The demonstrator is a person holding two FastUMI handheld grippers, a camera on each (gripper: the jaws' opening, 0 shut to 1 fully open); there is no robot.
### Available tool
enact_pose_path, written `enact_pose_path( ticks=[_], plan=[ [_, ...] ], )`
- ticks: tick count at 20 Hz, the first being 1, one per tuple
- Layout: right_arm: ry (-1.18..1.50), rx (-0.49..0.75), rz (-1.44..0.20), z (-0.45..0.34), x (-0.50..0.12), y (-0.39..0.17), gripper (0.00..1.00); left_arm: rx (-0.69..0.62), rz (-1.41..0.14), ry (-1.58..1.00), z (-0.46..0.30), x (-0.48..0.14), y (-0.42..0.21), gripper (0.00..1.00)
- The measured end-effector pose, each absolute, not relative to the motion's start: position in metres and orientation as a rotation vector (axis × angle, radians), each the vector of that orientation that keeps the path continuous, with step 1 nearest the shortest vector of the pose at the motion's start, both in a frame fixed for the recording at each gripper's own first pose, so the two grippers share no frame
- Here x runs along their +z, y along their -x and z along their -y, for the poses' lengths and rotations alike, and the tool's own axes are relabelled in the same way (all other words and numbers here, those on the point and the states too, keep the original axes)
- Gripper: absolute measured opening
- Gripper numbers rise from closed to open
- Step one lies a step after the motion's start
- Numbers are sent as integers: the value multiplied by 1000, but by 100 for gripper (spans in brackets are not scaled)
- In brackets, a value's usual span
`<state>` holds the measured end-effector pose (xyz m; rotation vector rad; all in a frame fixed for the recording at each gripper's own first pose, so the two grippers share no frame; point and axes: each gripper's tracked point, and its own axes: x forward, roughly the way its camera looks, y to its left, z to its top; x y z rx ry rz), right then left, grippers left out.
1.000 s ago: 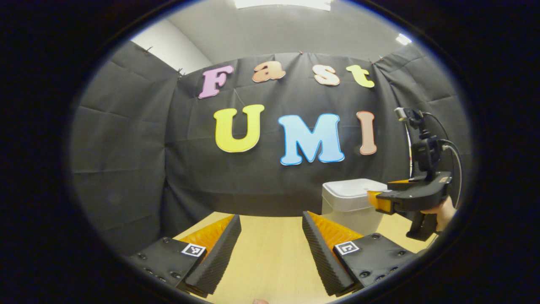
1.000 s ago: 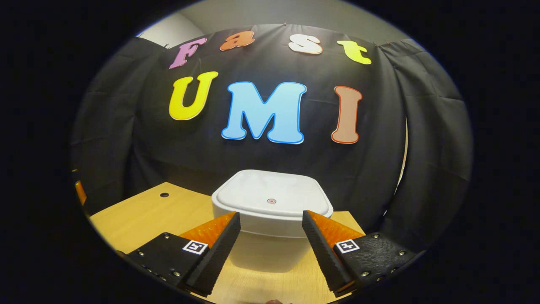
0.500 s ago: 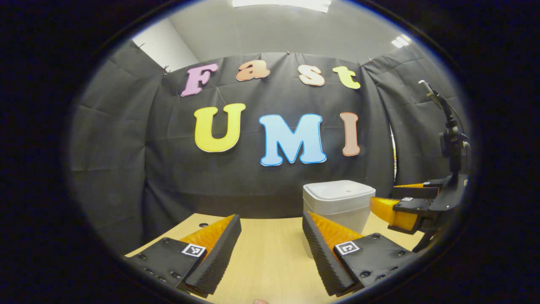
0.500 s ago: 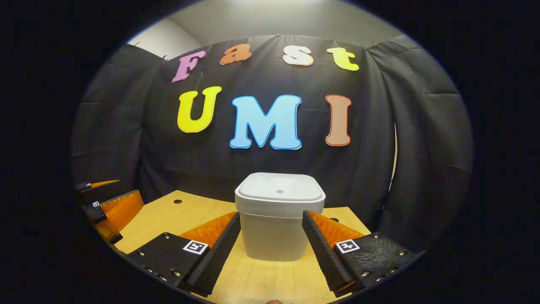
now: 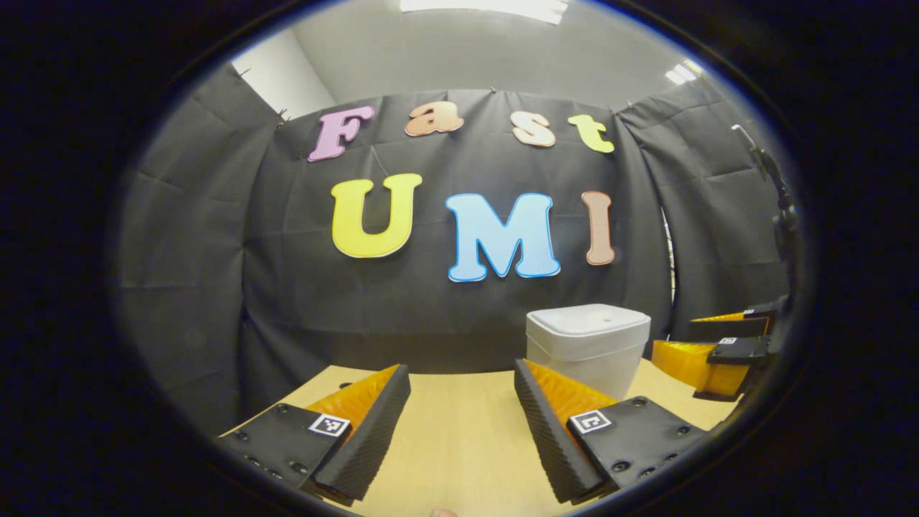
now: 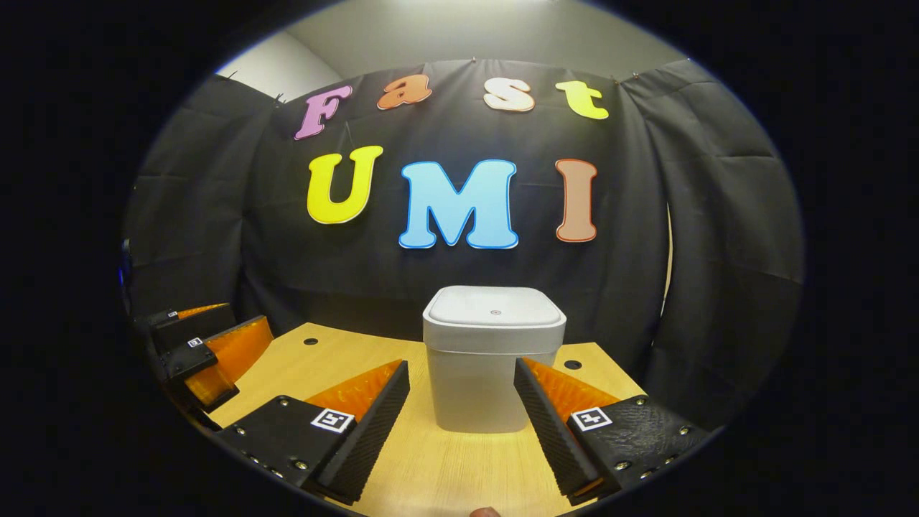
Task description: Press the lid of the desktop garbage bin to open it, pick up the crumpled paper on the desktop and throw it into the bin, then pick up the pop can on the desktop and drop it into the bin, and finally close the garbage bin lid.
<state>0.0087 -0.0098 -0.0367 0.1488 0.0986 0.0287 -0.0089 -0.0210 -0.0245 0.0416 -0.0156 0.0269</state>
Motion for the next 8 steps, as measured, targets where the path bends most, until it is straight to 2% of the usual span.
enact_pose_path(
  ticks=[4, 8],
  plan=[
    [-153, 3, -119, 7, -38, -3, 94, -28, 29, -57, 29, -28, 10, 96],
    [-138, -27, -56, 11, -22, 12, 94, -67, 40, -36, 41, -25, 23, 94]
  ],
)
